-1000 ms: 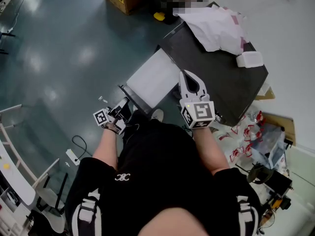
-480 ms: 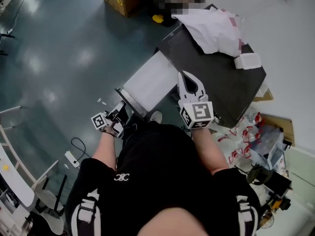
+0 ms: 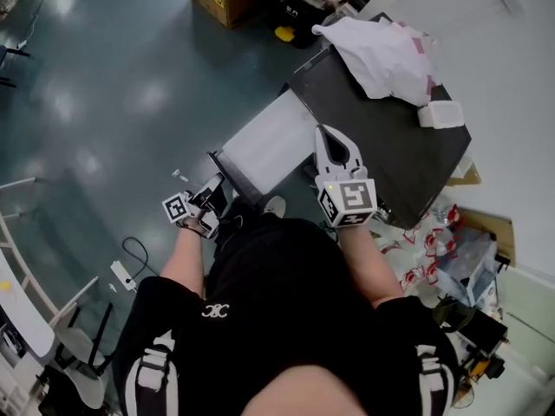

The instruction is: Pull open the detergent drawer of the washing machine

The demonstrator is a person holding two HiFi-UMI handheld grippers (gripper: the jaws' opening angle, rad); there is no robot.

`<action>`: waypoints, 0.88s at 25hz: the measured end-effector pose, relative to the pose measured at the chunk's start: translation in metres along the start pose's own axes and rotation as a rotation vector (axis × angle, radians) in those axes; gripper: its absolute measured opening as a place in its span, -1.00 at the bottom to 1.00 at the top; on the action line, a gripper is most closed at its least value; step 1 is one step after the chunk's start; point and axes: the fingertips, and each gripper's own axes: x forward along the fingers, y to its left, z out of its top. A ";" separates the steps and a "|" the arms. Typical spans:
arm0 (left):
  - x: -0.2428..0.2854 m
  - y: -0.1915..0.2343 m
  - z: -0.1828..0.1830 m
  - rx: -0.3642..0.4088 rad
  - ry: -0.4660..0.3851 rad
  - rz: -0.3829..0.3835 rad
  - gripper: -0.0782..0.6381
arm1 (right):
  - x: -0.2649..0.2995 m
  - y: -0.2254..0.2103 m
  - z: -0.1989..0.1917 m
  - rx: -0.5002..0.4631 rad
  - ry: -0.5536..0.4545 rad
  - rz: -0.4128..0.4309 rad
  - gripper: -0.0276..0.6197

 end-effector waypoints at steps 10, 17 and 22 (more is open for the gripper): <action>-0.011 -0.001 0.027 0.080 -0.099 0.153 -0.21 | 0.009 0.013 0.004 0.000 -0.014 0.043 -0.91; -0.057 -0.002 0.092 0.397 -0.216 0.554 -0.47 | 0.016 0.018 0.011 0.014 -0.043 0.064 -0.91; -0.054 -0.052 0.131 0.739 -0.230 0.759 -0.78 | 0.020 0.020 0.023 0.026 -0.080 0.074 -0.91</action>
